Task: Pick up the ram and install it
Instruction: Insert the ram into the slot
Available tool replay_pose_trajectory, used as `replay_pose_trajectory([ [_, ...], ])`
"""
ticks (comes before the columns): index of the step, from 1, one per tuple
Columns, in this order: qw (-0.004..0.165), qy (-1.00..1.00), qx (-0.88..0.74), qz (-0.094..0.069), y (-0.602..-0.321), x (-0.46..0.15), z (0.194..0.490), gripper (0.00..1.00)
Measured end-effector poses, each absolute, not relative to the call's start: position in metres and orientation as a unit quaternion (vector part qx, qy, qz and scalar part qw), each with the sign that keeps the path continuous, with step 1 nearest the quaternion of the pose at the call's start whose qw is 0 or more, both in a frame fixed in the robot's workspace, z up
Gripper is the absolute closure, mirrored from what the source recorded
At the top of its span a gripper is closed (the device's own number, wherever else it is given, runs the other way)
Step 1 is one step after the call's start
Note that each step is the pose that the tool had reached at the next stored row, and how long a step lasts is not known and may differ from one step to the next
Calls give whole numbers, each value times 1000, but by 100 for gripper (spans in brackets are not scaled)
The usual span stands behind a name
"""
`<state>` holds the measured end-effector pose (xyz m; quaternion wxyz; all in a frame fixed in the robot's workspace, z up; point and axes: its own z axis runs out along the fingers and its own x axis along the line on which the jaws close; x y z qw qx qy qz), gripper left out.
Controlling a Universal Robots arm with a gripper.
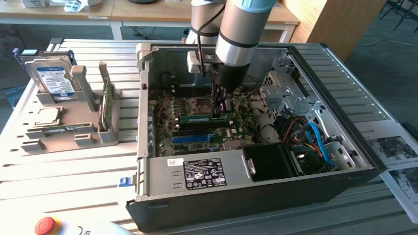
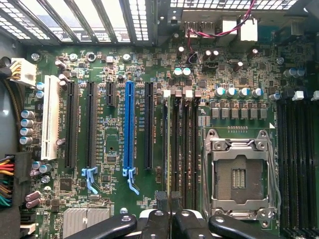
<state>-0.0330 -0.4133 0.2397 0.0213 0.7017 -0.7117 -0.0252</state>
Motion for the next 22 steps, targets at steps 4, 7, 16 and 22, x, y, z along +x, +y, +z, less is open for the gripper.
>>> replay_pose_trajectory([
  [4,21,-712,702,-25,-413,-33,238,88],
  [7,21,-712,702,-25,-413,-33,237,88],
  [16,21,-712,702,-25,-413,-33,234,88],
  [22,21,-712,702,-25,-413,-34,234,88],
])
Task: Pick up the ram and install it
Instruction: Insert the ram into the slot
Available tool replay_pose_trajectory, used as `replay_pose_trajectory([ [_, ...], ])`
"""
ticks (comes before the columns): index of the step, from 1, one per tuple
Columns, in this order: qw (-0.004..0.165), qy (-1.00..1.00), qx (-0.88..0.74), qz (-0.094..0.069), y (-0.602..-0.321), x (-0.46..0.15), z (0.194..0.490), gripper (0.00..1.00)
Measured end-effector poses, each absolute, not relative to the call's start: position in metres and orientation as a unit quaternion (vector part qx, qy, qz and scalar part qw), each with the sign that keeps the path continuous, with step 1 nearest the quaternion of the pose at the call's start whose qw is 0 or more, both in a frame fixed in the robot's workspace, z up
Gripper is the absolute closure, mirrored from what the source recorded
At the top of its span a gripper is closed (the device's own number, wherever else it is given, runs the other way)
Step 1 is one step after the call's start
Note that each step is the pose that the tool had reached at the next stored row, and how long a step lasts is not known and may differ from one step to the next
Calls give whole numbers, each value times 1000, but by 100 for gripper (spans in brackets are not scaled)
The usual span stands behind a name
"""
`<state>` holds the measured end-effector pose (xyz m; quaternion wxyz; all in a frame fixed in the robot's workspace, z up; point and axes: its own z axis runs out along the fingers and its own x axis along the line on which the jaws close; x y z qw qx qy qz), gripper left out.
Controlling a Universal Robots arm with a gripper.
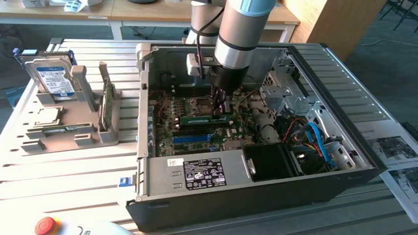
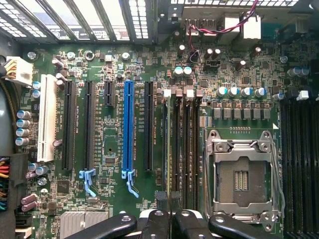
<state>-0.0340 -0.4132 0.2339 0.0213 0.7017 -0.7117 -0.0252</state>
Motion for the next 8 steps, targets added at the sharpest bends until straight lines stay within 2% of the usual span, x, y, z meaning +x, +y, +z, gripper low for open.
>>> replay_pose_trajectory([
  [8,21,-712,702,-25,-413,-34,232,88],
])
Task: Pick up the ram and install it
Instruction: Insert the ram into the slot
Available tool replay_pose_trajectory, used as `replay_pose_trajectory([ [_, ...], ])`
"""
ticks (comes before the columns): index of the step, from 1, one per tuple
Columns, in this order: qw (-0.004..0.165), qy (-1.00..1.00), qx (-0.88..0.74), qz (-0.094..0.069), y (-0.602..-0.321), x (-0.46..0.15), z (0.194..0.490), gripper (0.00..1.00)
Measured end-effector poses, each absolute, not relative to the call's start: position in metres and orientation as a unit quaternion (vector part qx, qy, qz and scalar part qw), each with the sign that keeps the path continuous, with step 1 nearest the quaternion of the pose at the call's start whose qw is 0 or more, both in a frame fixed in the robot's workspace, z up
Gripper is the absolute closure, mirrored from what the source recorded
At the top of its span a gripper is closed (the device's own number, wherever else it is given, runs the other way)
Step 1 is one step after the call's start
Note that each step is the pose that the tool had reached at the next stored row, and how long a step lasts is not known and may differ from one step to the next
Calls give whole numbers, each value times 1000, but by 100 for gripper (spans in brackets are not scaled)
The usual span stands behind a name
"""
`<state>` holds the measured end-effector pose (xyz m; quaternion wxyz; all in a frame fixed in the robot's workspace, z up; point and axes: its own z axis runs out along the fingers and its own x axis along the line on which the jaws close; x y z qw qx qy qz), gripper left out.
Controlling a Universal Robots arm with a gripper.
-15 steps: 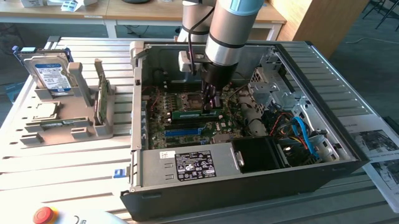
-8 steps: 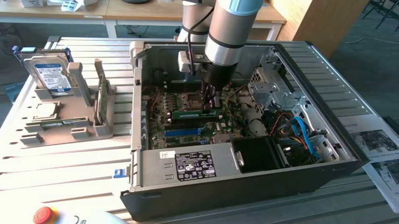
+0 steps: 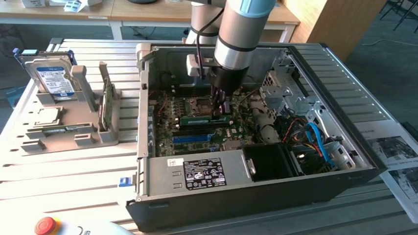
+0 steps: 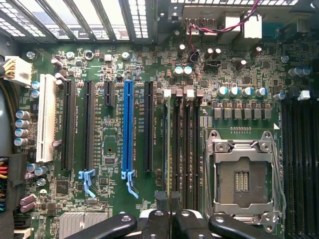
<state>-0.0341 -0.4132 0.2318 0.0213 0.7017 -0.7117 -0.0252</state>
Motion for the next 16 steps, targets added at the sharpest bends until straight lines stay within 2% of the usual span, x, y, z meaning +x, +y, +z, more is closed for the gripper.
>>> replay_pose_trajectory([
  [16,21,-712,702,-25,-413,-34,231,88],
])
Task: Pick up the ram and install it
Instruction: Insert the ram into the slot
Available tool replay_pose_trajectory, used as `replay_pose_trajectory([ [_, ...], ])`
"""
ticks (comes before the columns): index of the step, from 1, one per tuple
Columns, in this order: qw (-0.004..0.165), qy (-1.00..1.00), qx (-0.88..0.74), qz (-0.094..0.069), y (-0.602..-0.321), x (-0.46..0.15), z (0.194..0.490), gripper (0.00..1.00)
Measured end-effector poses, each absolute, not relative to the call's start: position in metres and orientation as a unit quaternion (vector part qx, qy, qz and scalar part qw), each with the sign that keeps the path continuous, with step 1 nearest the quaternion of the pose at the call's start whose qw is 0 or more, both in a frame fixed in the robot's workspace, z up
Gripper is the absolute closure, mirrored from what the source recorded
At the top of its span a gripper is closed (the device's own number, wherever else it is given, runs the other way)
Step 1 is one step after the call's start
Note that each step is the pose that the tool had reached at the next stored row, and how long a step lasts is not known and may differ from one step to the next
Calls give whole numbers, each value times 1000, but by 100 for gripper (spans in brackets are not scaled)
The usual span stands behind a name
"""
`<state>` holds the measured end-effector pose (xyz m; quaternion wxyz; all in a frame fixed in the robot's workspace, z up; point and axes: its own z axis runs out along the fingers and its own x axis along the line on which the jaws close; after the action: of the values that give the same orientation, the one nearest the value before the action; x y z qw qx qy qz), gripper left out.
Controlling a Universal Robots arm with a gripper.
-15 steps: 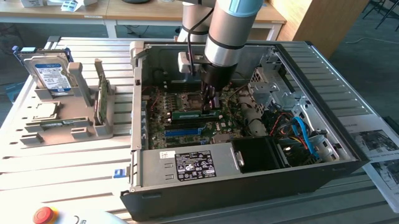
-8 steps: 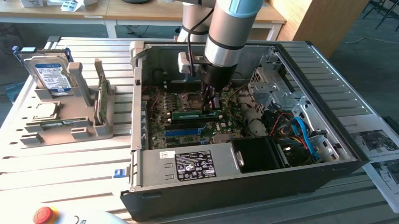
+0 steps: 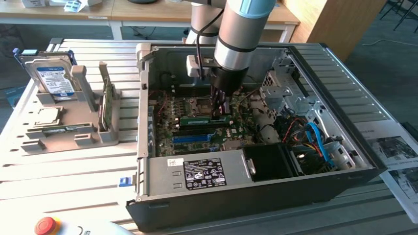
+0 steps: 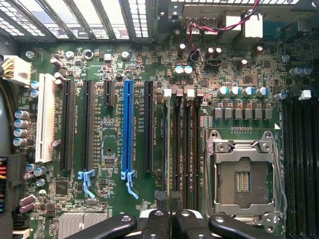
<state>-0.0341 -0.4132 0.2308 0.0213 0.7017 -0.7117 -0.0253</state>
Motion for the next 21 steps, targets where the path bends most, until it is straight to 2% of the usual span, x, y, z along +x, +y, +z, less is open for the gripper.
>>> replay_pose_trajectory([
  [21,21,-712,702,-25,-413,-34,227,88],
])
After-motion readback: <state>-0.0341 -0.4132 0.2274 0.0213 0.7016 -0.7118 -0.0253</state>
